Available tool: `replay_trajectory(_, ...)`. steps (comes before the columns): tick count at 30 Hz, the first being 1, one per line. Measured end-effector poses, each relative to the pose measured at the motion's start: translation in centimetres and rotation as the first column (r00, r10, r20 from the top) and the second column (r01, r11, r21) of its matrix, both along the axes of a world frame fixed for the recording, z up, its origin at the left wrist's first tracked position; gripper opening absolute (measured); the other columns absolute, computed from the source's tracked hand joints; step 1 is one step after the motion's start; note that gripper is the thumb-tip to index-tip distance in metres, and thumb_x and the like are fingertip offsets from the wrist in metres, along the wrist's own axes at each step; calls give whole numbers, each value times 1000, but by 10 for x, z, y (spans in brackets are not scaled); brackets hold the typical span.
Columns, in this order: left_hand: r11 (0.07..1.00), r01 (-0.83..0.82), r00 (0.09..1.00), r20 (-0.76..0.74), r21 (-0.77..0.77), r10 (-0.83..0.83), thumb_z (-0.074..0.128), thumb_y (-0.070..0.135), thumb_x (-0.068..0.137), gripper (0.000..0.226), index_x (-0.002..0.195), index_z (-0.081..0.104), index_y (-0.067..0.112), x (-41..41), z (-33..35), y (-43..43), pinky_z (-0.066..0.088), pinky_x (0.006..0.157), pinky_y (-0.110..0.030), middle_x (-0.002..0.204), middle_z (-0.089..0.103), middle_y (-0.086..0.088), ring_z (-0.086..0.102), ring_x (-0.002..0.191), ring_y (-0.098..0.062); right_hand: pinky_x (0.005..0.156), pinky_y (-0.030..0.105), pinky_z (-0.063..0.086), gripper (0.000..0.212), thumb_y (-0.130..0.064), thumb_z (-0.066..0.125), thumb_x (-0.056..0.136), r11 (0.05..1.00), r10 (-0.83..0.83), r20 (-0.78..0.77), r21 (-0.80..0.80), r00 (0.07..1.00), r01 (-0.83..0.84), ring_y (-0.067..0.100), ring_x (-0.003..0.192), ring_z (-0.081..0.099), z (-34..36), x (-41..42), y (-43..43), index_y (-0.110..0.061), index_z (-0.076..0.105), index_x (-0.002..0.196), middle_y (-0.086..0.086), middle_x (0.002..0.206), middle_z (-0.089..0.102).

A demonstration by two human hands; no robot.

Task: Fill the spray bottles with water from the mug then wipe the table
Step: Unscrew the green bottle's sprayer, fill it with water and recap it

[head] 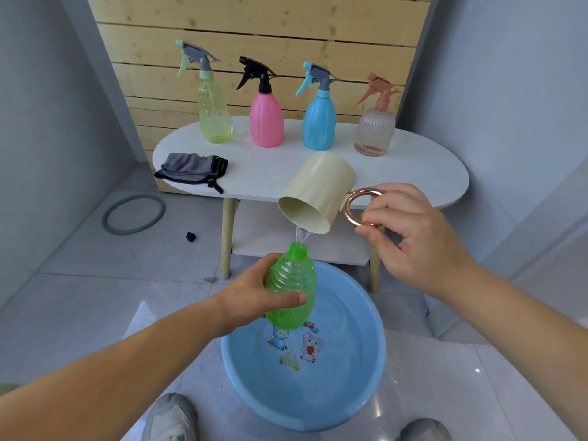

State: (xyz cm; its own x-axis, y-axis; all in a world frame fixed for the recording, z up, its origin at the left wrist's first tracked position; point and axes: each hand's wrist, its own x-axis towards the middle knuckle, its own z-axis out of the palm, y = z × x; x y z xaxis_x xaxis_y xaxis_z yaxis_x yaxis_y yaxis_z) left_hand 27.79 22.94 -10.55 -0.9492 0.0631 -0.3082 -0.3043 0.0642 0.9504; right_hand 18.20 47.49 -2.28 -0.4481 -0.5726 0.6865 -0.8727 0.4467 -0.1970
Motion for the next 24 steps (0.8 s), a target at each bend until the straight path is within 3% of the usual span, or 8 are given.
replay_trajectory(9,1000,1,1000,-2,-5,-1,86,14,81,58,127,57,37,-2,-4,-2,61,77,-30,119,72,-1,73,104,-15,101,34,42,15,-14,65,90,997,50,-91,63,995,-44,31,109,55,-5,-2,0,-2,70,83,6,88,64)
replay_trajectory(11,1000,2,1000,-8,-11,-2,86,14,81,59,127,57,36,-2,-5,-3,61,76,-29,118,73,-1,73,104,-15,98,30,42,14,-15,65,89,999,14,-20,39,1000,-13,26,105,55,-9,1,-2,-4,70,82,4,86,65)
replay_trajectory(13,1000,2,1000,-19,-25,-2,89,16,79,61,127,58,35,-2,-8,-4,59,74,-26,117,73,-1,73,103,-15,89,18,40,16,-18,64,90,996,-82,196,-21,977,88,17,94,56,-14,6,-6,-7,70,80,-1,81,65)
replay_trajectory(16,999,-14,1000,-18,-41,13,93,22,69,66,124,59,34,-1,-14,-7,57,74,-26,114,74,0,74,102,-15,63,9,36,19,-21,63,94,973,-124,598,-85,792,216,1,68,53,-28,10,-11,-12,73,80,-8,70,63)
replay_trajectory(18,999,-11,1000,-12,-43,10,93,15,73,64,125,59,33,0,-20,-10,57,72,-25,112,74,-1,74,101,-15,54,15,36,23,-25,62,95,967,-125,742,-58,659,249,3,56,47,-48,5,-12,-14,74,78,5,67,66)
replay_trajectory(20,999,-11,1000,5,-44,11,90,9,76,63,127,59,31,1,-28,-11,57,71,-25,112,74,-2,74,99,-14,58,27,37,28,-29,60,96,966,-161,812,14,560,257,18,61,52,-75,-3,-12,-15,74,76,21,79,68)
replay_trajectory(22,999,-20,1000,24,-40,21,87,5,78,62,127,59,30,1,-34,-11,58,68,-24,110,74,-2,74,95,-12,60,30,37,31,-30,59,96,967,-200,846,90,494,237,36,67,57,-105,-12,-11,-13,74,75,26,83,68)
replay_trajectory(24,999,-22,999,45,-39,23,87,4,78,61,124,60,32,-1,-42,-12,59,69,-26,109,75,-1,75,95,-12,56,29,34,34,-28,58,97,958,-277,840,204,467,201,30,61,52,-134,-21,-9,-7,72,74,21,72,63)
